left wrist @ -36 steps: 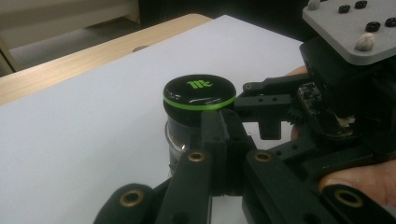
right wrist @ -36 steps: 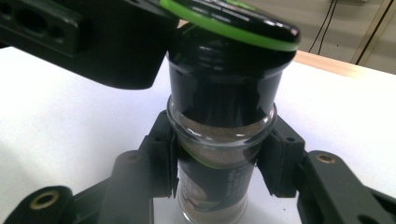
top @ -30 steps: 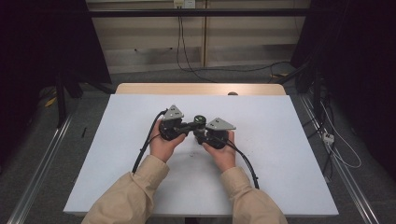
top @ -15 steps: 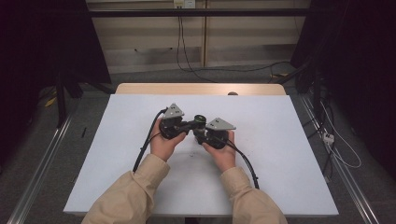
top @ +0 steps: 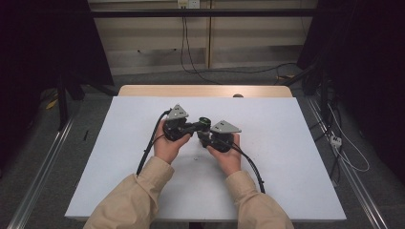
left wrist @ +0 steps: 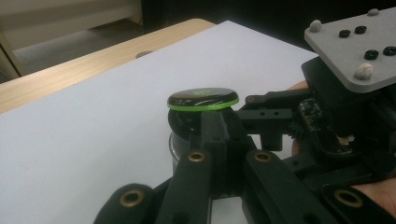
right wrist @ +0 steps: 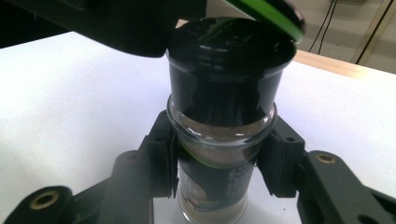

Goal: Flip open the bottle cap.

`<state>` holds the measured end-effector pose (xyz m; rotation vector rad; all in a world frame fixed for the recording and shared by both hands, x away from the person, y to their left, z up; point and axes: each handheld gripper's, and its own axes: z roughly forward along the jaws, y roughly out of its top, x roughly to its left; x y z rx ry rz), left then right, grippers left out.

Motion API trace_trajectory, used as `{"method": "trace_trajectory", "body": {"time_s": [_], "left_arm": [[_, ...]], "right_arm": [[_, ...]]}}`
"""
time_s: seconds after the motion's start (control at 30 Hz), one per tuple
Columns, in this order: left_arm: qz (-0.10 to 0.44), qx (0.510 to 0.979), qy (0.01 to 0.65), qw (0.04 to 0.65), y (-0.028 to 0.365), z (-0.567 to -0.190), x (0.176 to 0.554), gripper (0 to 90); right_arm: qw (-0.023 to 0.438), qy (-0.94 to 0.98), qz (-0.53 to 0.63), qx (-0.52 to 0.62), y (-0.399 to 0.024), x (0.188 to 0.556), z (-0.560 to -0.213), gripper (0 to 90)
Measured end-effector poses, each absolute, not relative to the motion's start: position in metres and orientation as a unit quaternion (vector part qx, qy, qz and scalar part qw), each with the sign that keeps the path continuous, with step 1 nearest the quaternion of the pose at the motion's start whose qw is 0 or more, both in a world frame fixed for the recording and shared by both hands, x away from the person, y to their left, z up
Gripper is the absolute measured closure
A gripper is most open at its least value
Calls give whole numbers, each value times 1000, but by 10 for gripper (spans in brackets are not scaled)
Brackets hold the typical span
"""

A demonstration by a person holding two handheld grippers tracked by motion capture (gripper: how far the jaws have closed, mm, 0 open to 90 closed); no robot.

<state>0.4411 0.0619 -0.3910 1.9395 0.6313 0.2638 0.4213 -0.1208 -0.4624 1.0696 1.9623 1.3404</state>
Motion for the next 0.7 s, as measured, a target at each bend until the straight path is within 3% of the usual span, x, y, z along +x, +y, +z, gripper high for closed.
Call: {"method": "trace_trajectory", "body": {"time_s": [0.7], "left_arm": [[111, 807, 265, 515, 59, -388, 444, 900]], "right_arm": [[265, 726, 496, 396, -121, 421, -463, 534]]}}
